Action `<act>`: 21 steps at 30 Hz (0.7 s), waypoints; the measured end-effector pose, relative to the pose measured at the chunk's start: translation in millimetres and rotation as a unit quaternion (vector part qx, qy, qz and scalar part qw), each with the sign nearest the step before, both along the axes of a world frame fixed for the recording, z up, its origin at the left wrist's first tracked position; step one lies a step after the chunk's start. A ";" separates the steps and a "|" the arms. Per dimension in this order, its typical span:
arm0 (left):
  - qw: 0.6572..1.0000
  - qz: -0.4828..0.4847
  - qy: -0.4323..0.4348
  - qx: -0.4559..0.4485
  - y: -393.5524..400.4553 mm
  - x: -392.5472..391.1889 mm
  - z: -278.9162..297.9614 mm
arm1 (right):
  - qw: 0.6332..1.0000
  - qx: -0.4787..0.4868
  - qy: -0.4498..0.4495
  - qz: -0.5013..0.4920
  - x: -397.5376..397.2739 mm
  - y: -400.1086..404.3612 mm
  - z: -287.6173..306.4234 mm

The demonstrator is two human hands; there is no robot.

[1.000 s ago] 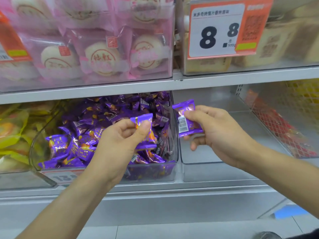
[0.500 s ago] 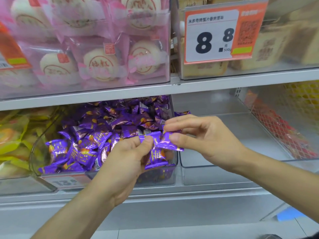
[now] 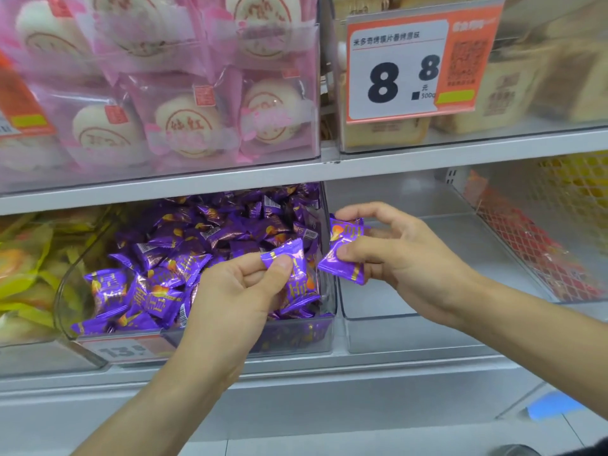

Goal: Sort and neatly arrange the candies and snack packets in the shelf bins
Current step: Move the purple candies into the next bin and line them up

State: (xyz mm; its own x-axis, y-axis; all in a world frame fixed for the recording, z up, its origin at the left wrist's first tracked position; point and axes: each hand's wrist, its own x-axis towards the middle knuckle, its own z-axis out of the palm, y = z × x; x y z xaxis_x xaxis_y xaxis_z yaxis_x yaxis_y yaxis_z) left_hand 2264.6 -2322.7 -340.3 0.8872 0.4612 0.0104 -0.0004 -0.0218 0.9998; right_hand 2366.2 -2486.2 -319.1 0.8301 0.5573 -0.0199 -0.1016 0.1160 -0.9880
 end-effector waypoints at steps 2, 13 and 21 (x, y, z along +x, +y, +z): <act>0.999 0.015 -0.013 0.039 0.3 0.4 1.4 | 0.999 0.007 0.031 0.000 -0.5 0.5 0.4; 0.996 0.053 -0.027 -0.062 -3.0 3.7 2.4 | 0.998 -0.037 0.005 0.044 4.3 -3.2 -0.6; 0.989 0.041 -0.050 -0.131 -10.6 4.6 8.0 | 0.995 -0.056 -0.073 0.047 5.0 -4.5 -5.8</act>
State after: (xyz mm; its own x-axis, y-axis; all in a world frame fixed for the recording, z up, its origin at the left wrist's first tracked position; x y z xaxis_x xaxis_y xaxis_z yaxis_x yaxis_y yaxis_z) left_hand 2269.2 -2333.3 -332.3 0.8476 0.5296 -0.0336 -0.1075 0.2333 0.9664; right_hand 2371.2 -2490.7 -324.9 0.7732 0.6334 0.0304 0.0381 0.0015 -0.9993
